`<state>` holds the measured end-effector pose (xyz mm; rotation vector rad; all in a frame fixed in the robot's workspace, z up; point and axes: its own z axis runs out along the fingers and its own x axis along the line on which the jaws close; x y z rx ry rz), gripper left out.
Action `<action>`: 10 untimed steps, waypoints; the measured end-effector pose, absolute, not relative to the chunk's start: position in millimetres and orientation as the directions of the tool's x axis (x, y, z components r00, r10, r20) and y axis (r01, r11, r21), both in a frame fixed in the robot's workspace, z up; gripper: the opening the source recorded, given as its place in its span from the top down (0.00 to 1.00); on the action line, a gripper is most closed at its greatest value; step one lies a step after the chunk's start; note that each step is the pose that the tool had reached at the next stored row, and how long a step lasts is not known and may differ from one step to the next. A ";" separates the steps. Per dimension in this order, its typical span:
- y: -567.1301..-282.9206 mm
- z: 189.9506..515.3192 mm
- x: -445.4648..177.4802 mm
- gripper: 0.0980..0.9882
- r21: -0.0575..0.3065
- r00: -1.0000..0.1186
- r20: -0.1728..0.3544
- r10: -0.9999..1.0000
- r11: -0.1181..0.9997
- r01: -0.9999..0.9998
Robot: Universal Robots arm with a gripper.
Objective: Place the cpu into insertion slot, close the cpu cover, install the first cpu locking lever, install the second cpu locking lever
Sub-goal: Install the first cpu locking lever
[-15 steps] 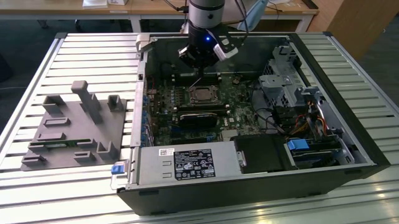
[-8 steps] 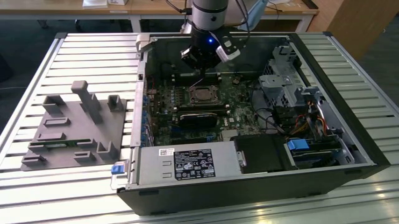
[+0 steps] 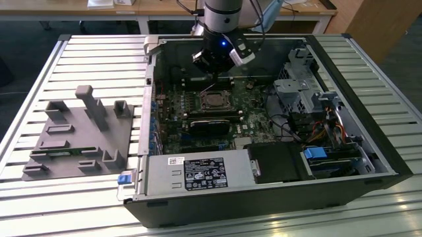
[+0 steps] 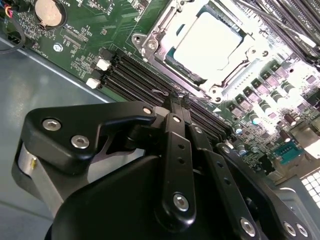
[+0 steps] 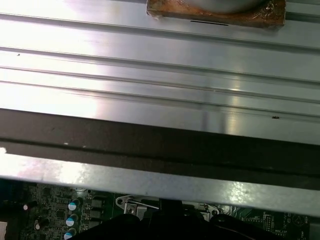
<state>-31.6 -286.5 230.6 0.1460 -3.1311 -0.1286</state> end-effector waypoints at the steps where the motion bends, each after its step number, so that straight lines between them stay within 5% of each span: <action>1: -286.5 230.5 -31.4 0.98 0.082 -0.996 0.001 -0.093 0.992 -0.093; 10: -286.5 229.1 -30.0 0.98 0.082 -0.996 0.001 -0.093 0.992 -0.093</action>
